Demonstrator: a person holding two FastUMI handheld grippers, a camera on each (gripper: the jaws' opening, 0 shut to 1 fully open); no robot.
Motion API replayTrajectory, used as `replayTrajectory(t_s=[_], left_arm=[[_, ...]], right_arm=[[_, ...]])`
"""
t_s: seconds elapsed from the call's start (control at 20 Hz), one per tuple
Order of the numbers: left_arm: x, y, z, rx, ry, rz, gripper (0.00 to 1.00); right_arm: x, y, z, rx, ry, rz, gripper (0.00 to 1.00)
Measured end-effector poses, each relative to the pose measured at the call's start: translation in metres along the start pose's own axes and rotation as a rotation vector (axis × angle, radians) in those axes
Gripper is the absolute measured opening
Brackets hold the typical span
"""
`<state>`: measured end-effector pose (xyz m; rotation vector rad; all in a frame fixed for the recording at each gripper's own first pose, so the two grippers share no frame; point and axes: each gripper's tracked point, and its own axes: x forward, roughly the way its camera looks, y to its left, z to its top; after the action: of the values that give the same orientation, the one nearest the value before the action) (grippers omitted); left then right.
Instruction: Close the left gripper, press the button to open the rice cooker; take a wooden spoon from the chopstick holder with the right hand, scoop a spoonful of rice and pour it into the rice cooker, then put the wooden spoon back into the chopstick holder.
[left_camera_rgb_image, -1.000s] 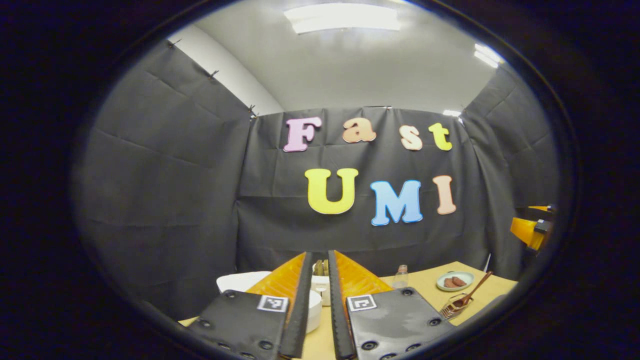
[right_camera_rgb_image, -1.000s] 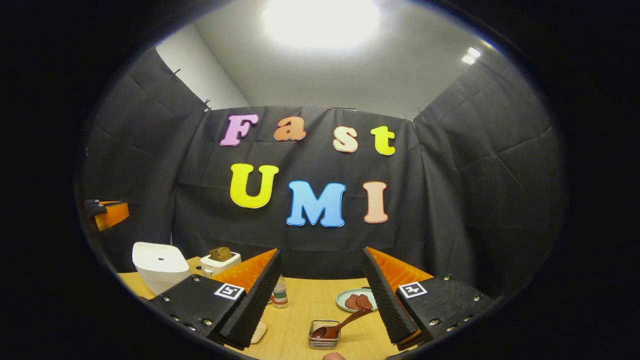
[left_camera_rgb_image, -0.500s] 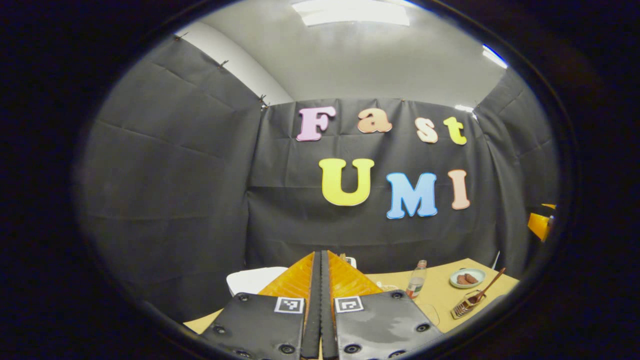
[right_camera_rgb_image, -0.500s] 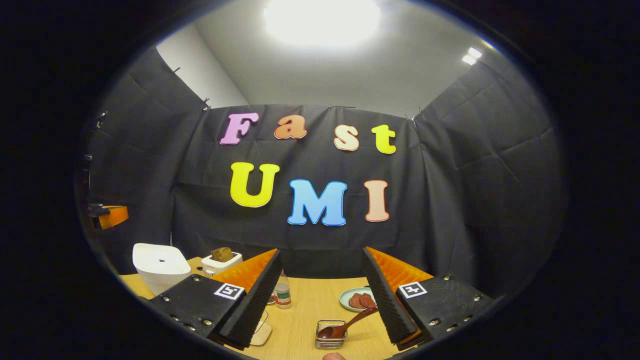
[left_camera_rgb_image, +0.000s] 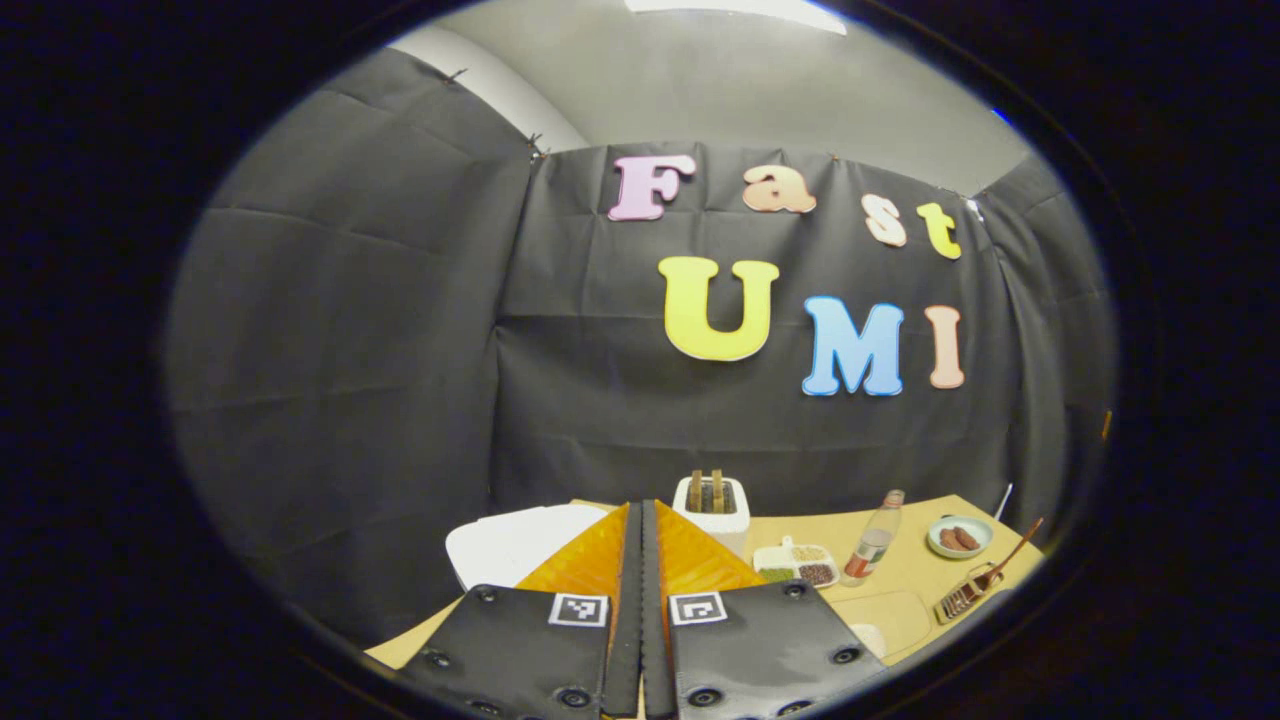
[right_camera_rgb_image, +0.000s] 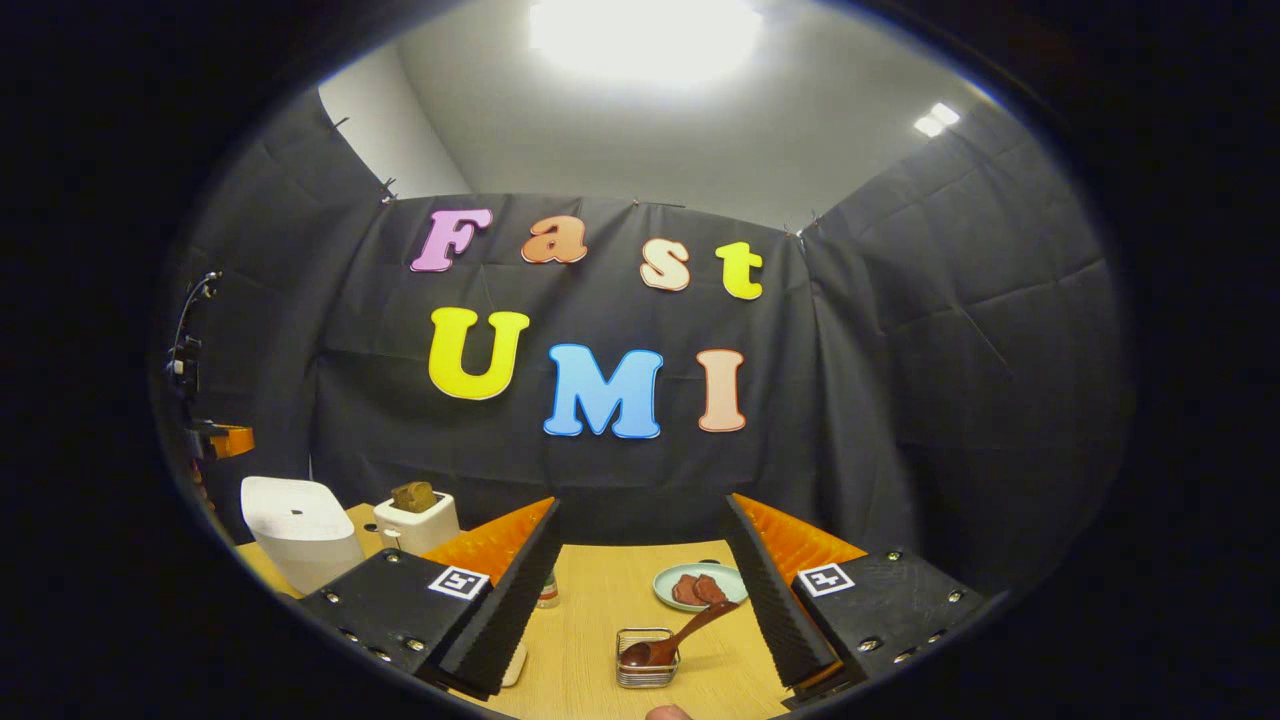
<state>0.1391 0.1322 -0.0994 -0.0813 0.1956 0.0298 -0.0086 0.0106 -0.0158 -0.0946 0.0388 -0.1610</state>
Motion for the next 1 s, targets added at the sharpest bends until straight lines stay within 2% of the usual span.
replayTrajectory(t_s=[0.3, 0.6, 0.75, 0.9, 1.0], left_arm=[[0.050, 0.017, -0.064, -0.037, 0.145, -0.028, 0.09], [0.071, 0.023, -0.109, -0.014, 0.229, -0.032, 0.07], [0.072, 0.023, -0.124, -0.025, 0.264, -0.039, 0.09], [0.072, 0.019, -0.123, -0.003, 0.255, -0.037, 0.09], [0.067, 0.014, -0.125, -0.023, 0.256, -0.046, 0.07]], right_arm=[[-0.006, -0.001, -0.008, -0.036, 0.038, -0.062, 0.96], [-0.013, -0.006, -0.013, -0.066, 0.068, -0.102, 0.96], [-0.015, -0.006, -0.009, -0.081, 0.062, -0.109, 0.96], [-0.015, -0.007, -0.009, -0.106, 0.057, -0.102, 0.96], [-0.014, -0.008, -0.007, -0.122, 0.047, -0.098, 0.96]])
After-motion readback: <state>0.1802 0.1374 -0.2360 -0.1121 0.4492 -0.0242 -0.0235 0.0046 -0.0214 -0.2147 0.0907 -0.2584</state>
